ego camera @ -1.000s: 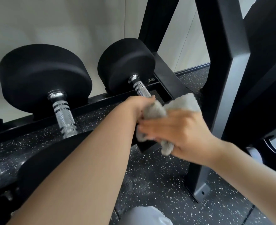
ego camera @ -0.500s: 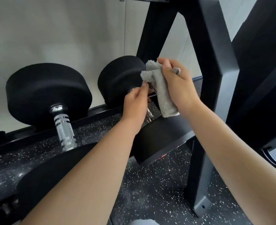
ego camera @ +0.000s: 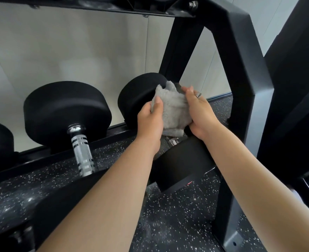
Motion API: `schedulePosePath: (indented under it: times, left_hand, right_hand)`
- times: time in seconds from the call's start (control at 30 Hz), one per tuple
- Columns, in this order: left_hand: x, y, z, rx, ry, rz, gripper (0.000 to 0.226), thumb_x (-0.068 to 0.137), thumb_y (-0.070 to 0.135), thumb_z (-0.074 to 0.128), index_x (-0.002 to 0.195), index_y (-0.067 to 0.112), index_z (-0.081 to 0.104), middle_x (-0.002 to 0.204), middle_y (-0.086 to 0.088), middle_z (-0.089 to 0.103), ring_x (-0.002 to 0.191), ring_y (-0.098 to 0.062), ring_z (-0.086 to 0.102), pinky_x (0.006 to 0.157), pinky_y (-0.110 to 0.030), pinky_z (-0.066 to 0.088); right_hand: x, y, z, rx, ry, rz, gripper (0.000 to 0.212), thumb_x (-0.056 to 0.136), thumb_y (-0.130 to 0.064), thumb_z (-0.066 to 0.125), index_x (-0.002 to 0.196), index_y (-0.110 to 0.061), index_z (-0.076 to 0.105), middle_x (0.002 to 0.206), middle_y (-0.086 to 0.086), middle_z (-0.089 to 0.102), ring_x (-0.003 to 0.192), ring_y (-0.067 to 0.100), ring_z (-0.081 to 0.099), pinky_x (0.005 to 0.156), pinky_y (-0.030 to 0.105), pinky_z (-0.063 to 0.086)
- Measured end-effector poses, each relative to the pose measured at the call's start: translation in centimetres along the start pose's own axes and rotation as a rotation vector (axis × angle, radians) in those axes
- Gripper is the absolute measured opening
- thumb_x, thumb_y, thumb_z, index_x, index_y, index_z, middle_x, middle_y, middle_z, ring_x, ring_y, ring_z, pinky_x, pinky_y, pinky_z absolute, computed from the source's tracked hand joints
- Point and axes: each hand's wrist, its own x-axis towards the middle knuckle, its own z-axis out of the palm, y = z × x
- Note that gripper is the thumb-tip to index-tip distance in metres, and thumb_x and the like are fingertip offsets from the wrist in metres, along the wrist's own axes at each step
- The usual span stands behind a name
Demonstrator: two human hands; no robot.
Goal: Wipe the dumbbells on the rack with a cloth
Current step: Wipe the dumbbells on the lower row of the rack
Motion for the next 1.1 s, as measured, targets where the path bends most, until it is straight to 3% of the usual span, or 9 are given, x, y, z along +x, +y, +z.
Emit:
schedulePosePath:
  times: [0.1,0.17,0.33,0.43,0.57,0.67,0.83,0.93,1.1]
  left_hand:
    - [-0.2,0.3,0.1,-0.009,-0.040,-0.013,0.025,0.101,0.038,0.042,0.095,0.023,0.061,0.103,0.000,0.069,0.098,-0.014,0.066,0.087,-0.031,0.055]
    - [-0.2,0.7,0.0,-0.040,-0.043,-0.047,0.025,0.101,0.038,0.041,0.100,0.023,0.061,0.107,-0.001,0.068,0.101,-0.015,0.066,0.092,-0.036,0.053]
    - [0.1,1.8,-0.4,-0.058,-0.047,-0.061,0.029,0.102,0.037,0.040,0.100,0.017,0.061,0.107,-0.008,0.069,0.102,-0.020,0.066,0.095,-0.042,0.052]
    - [0.4,2.2,-0.9,-0.003,-0.024,-0.020,0.030,0.102,0.037,0.041,0.102,0.014,0.060,0.105,-0.009,0.068,0.100,-0.020,0.066,0.092,-0.040,0.054]
    - [0.6,2.6,-2.0,0.108,-0.003,0.020,0.033,0.101,0.039,0.041,0.103,0.011,0.060,0.102,-0.007,0.066,0.095,-0.018,0.065,0.084,-0.035,0.055]
    - [0.8,2.5,-2.6,0.200,0.012,0.045,0.035,0.102,0.037,0.037,0.079,0.014,0.050,0.075,0.002,0.053,0.069,-0.009,0.052,0.060,-0.021,0.043]
    - [1.0,2.8,-2.5,0.260,-0.054,-0.009,0.048,0.091,0.052,0.054,0.059,0.020,0.038,0.051,0.011,0.037,0.045,-0.003,0.037,0.043,-0.013,0.032]
    - [1.0,3.3,-2.8,0.332,-0.099,-0.045,0.047,0.088,0.053,0.059,0.061,0.018,0.044,0.051,0.011,0.043,0.047,-0.004,0.043,0.046,-0.016,0.037]
    - [1.2,4.5,-4.1,0.405,-0.116,-0.035,0.038,0.092,0.046,0.056,0.078,0.012,0.053,0.065,0.004,0.051,0.060,-0.008,0.051,0.054,-0.018,0.042]
  right_hand:
    - [0.1,0.1,-0.3,-0.089,0.057,0.014,0.041,0.102,-0.042,0.046,0.119,-0.008,0.059,0.110,0.011,0.070,0.107,0.023,0.068,0.093,0.038,0.055]
    - [0.3,0.1,-0.4,-0.131,0.044,0.038,0.042,0.097,-0.050,0.052,0.110,-0.011,0.058,0.107,0.008,0.070,0.101,0.022,0.070,0.090,0.041,0.058]
    - [0.2,-0.6,-0.4,-0.177,-0.301,0.168,0.083,0.072,-0.082,0.053,0.129,-0.022,0.062,0.118,0.006,0.072,0.111,0.019,0.068,0.102,0.036,0.048]
    - [-0.5,-0.9,-0.1,-0.192,-0.402,0.156,0.074,0.074,-0.070,0.057,0.124,-0.016,0.065,0.117,0.008,0.072,0.111,0.020,0.068,0.103,0.037,0.047]
    - [-0.8,-0.4,0.1,-0.210,-0.273,0.054,0.047,0.084,-0.041,0.071,0.114,-0.006,0.067,0.108,0.009,0.074,0.103,0.023,0.071,0.101,0.042,0.051]
    - [-1.2,-0.2,0.4,-0.320,-0.212,-0.074,0.028,0.094,-0.034,0.063,0.107,-0.010,0.070,0.103,0.008,0.076,0.098,0.021,0.072,0.093,0.037,0.055]
    - [-1.8,0.2,1.1,-0.512,-0.152,-0.276,0.031,0.103,-0.032,0.048,0.109,-0.009,0.068,0.103,0.012,0.073,0.091,0.017,0.072,0.079,0.025,0.057]
    - [-2.0,-0.3,1.4,-0.445,-0.169,-0.233,0.035,0.105,-0.031,0.044,0.110,-0.004,0.066,0.105,0.014,0.072,0.094,0.019,0.071,0.082,0.027,0.057]
    - [-1.9,-0.6,1.7,-0.394,-0.284,-0.089,0.029,0.105,-0.033,0.043,0.106,-0.018,0.068,0.104,0.005,0.074,0.103,0.021,0.070,0.092,0.036,0.055]
